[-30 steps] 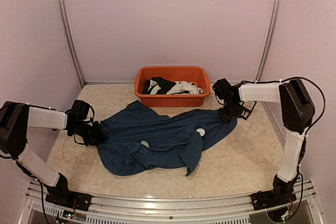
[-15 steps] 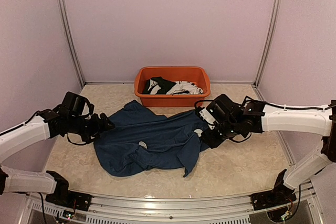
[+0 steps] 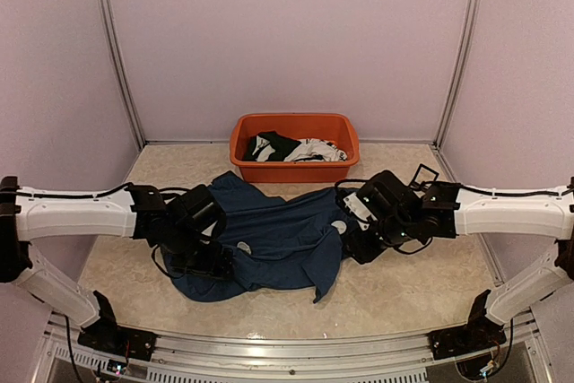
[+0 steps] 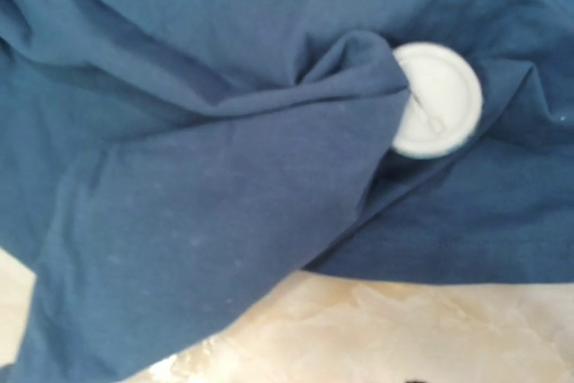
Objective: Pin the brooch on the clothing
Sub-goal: Flatten out the clothing with brooches at the center of the board.
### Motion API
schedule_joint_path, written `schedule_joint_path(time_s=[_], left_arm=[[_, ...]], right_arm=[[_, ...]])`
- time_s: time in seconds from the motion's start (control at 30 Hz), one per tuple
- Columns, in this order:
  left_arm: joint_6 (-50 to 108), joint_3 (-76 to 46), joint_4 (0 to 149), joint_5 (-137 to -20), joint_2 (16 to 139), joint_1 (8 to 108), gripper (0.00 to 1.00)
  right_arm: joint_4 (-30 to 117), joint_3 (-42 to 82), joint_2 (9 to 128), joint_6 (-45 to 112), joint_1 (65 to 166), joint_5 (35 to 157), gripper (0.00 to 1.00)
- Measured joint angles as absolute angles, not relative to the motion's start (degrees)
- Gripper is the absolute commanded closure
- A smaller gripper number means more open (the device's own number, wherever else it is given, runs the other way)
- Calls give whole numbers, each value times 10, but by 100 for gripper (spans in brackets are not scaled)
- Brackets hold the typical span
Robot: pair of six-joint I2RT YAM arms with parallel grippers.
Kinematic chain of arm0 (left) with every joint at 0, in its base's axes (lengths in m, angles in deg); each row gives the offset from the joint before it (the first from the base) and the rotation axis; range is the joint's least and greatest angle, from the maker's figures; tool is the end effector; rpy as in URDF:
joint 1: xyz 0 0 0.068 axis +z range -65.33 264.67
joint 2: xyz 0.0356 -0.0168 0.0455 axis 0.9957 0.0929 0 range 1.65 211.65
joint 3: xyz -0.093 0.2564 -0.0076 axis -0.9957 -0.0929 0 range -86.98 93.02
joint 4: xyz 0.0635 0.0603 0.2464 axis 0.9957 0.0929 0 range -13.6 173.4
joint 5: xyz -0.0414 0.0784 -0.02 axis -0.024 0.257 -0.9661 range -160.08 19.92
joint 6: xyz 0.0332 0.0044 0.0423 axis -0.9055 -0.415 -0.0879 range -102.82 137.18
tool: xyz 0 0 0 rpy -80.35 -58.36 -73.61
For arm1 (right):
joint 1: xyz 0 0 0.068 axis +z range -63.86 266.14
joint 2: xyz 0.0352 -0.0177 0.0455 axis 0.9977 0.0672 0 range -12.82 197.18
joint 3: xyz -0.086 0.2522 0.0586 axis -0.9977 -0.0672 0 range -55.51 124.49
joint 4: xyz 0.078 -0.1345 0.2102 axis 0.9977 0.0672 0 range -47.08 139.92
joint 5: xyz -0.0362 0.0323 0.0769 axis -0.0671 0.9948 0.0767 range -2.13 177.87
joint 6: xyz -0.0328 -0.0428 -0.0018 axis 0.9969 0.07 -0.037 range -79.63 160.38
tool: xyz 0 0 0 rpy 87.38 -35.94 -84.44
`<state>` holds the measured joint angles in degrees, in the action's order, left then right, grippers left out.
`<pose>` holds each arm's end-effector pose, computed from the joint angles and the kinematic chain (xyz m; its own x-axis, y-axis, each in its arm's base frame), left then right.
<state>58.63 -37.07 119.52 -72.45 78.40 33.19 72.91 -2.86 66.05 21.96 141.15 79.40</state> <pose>0.1500 -0.1909 0.2105 -0.9618 0.1462 -0.2313 0.2052 0.9446 -0.2561 0.1627 0.2231 0.2272 -0.6934 -0.4456 -0.5662 -0.5736 0.8170 0.0594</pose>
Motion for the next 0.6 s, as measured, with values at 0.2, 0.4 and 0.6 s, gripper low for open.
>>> schedule_joint_path(time_s=[0.2,0.4,0.6], left_arm=[[575,-350,1233,-694,899,305,35],[567,-349,1259,-697,921,299,100],[559,-345,1288,-697,924,296,100]], right_arm=[[722,-39,646,201,1411,802,46],[721,-62,664,198,1411,788,46],[716,-62,729,215,1411,780,46]])
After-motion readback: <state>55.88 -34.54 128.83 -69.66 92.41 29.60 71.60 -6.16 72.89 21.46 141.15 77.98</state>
